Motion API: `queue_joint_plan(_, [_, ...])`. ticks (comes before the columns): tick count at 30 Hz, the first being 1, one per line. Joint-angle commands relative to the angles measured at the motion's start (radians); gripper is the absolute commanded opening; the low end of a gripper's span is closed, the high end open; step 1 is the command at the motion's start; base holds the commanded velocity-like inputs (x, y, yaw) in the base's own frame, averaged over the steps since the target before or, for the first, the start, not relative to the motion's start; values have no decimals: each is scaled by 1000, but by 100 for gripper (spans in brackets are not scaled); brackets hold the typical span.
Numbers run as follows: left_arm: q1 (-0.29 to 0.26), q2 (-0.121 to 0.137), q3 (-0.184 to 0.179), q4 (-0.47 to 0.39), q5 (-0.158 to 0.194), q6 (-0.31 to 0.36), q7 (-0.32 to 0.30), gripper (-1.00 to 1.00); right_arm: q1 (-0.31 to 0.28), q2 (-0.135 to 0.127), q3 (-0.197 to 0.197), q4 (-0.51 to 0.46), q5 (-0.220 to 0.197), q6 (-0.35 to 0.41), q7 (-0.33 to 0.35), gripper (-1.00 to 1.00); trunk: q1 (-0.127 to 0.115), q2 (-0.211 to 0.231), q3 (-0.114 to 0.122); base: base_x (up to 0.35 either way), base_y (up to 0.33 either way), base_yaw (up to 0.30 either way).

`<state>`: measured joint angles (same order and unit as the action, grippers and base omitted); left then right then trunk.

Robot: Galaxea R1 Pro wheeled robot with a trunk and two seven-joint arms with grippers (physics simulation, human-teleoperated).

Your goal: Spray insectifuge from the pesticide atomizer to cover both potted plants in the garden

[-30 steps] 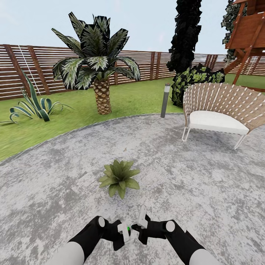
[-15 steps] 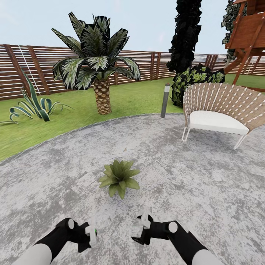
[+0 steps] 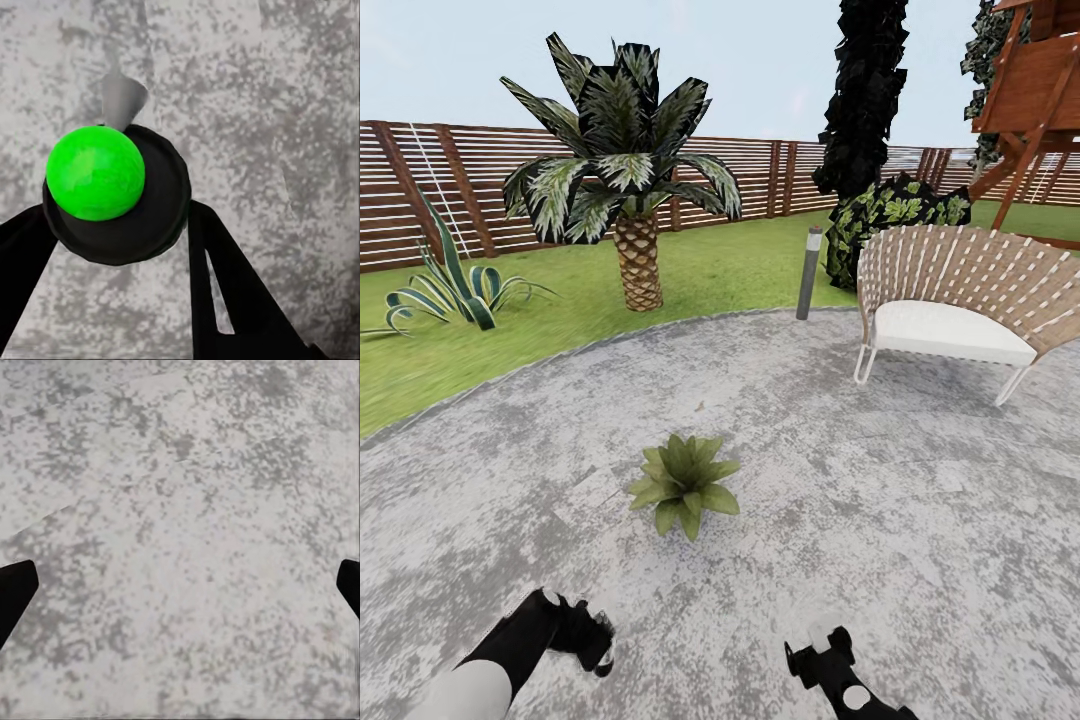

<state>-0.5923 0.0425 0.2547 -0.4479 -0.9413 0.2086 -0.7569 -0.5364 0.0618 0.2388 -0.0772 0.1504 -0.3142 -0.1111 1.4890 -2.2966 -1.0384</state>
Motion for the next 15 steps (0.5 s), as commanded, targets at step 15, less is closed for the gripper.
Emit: queue_joint_plan(15, [-135,-68,-12,-9,-17,406,-138,-100,47,-13,1,16,-12,-2,-68,100,0,0,-1,0,0,0])
